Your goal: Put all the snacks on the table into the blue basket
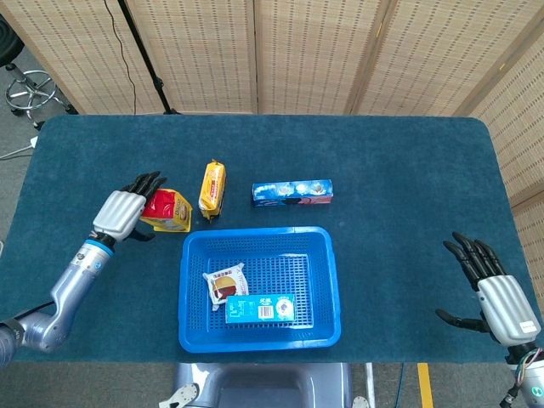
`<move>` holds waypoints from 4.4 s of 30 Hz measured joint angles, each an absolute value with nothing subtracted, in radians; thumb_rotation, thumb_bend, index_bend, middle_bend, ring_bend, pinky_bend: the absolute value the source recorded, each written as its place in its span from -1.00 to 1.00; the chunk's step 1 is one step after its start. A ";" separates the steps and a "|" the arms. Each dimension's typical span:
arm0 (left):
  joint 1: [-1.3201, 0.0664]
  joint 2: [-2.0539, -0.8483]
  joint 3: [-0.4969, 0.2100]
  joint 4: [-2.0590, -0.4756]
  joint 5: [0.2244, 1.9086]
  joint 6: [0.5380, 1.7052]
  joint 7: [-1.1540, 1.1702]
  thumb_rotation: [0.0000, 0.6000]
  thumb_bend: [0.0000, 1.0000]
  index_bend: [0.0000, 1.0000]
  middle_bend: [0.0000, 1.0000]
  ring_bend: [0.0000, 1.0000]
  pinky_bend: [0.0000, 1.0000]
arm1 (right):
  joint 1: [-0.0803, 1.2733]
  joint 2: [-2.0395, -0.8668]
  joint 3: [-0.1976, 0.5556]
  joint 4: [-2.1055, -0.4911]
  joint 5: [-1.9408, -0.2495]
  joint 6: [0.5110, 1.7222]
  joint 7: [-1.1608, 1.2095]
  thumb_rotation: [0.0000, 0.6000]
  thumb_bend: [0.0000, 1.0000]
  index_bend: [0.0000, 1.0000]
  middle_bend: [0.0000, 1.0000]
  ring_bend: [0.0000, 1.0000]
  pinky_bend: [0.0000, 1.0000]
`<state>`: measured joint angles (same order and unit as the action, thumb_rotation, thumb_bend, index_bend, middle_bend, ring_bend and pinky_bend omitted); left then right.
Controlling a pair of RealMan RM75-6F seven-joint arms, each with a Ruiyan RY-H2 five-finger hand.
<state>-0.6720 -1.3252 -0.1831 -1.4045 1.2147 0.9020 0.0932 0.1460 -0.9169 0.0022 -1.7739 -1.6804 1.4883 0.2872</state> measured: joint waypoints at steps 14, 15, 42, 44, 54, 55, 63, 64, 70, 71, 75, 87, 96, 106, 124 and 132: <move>-0.640 -1.286 -0.250 -1.547 1.193 1.089 0.126 1.00 -0.51 0.25 0.29 0.29 0.31 | 0.143 -0.904 0.001 -1.778 -1.691 1.500 0.328 1.00 -1.00 -1.00 -1.00 -1.00 -1.00; -0.633 -1.271 -0.252 -1.568 1.210 1.101 0.112 1.00 -0.51 0.26 0.29 0.29 0.31 | 0.142 -0.903 0.001 -1.778 -1.692 1.502 0.330 1.00 -1.00 -1.00 -1.00 -1.00 -1.00; -0.618 -1.355 -0.160 -1.827 1.423 1.123 -0.036 1.00 -0.76 -0.50 -0.53 -0.45 -0.25 | 0.141 -0.894 0.007 -1.773 -1.680 1.501 0.358 1.00 -1.00 -1.00 -1.00 -1.00 -1.00; -0.624 -1.359 -0.148 -1.818 1.403 1.087 -0.028 1.00 -0.91 -0.94 -0.97 -0.93 -0.82 | 0.142 -0.894 0.007 -1.773 -1.681 1.500 0.357 1.00 -1.00 -1.00 -1.00 -1.00 -1.00; -0.604 -1.305 -0.142 -1.813 1.428 1.122 -0.066 1.00 -1.00 -1.00 -1.00 -1.00 -1.00 | 0.156 -0.906 0.019 -1.751 -1.656 1.473 0.333 1.00 -1.00 -1.00 -1.00 -1.00 -1.00; -0.597 -1.292 -0.143 -1.815 1.441 1.147 -0.073 1.00 -1.00 -1.00 -1.00 -1.00 -1.00 | 0.160 -0.907 0.022 -1.748 -1.650 1.468 0.330 1.00 -1.00 -1.00 -1.00 -1.00 -1.00; -0.469 -1.120 -0.129 -1.842 1.441 1.297 0.029 1.00 -1.00 -1.00 -1.00 -1.00 -1.00 | 0.269 -0.920 0.093 -1.697 -1.589 1.344 0.293 1.00 -1.00 -1.00 -1.00 -1.00 -1.00; -0.453 -1.107 -0.124 -1.844 1.436 1.310 0.038 1.00 -1.00 -1.00 -1.00 -1.00 -1.00 | 0.286 -0.923 0.101 -1.691 -1.584 1.327 0.293 1.00 -1.00 -1.00 -1.00 -1.00 -1.00; -0.366 -1.061 -0.093 -1.844 1.404 1.384 0.067 1.00 -1.00 -1.00 -1.00 -1.00 -1.00 | 0.419 -0.964 0.168 -1.635 -1.540 1.192 0.301 1.00 -1.00 -1.00 -1.00 -1.00 -1.00; -0.351 -1.058 -0.089 -1.840 1.401 1.399 0.069 1.00 -1.00 -1.00 -1.00 -1.00 -1.00 | 0.438 -0.974 0.178 -1.625 -1.532 1.172 0.304 1.00 -1.00 -1.00 -1.00 -1.00 -1.00; -0.297 -1.053 -0.077 -1.832 1.387 1.453 0.076 1.00 -1.00 -1.00 -1.00 -1.00 -1.00 | 0.527 -1.014 0.214 -1.590 -1.498 1.070 0.320 1.00 -1.00 -1.00 -1.00 -1.00 -1.00; -0.197 -1.074 -0.085 -1.845 1.316 1.558 0.141 1.00 -1.00 -1.00 -1.00 -1.00 -1.00 | 0.781 -1.181 0.277 -1.430 -1.387 0.790 0.318 1.00 -1.00 -1.00 -1.00 -1.00 -1.00; -0.177 -1.095 -0.092 -1.839 1.317 1.572 0.183 1.00 -1.00 -1.00 -1.00 -1.00 -1.00 | 0.895 -1.306 0.303 -1.297 -1.322 0.688 0.319 1.00 -1.00 -1.00 -1.00 -1.00 -1.00; -0.168 -1.092 -0.107 -1.833 1.305 1.557 0.167 1.00 -1.00 -1.00 -1.00 -1.00 -1.00 | 1.006 -1.544 0.300 -0.972 -1.284 0.599 0.324 1.00 -1.00 -1.00 -1.00 -1.00 -1.00; -0.178 -1.102 -0.149 -1.807 1.229 1.502 0.169 1.00 -1.00 -1.00 -1.00 -1.00 -1.00 | 1.106 -1.818 0.238 -0.580 -1.330 0.456 0.504 1.00 -1.00 -0.98 -0.91 -0.97 -0.80; -0.186 -1.114 -0.166 -1.791 1.191 1.482 0.182 1.00 -1.00 -1.00 -1.00 -1.00 -1.00 | 1.137 -1.943 0.223 -0.370 -1.350 0.435 0.561 1.00 -0.84 -0.24 0.03 -0.21 -0.02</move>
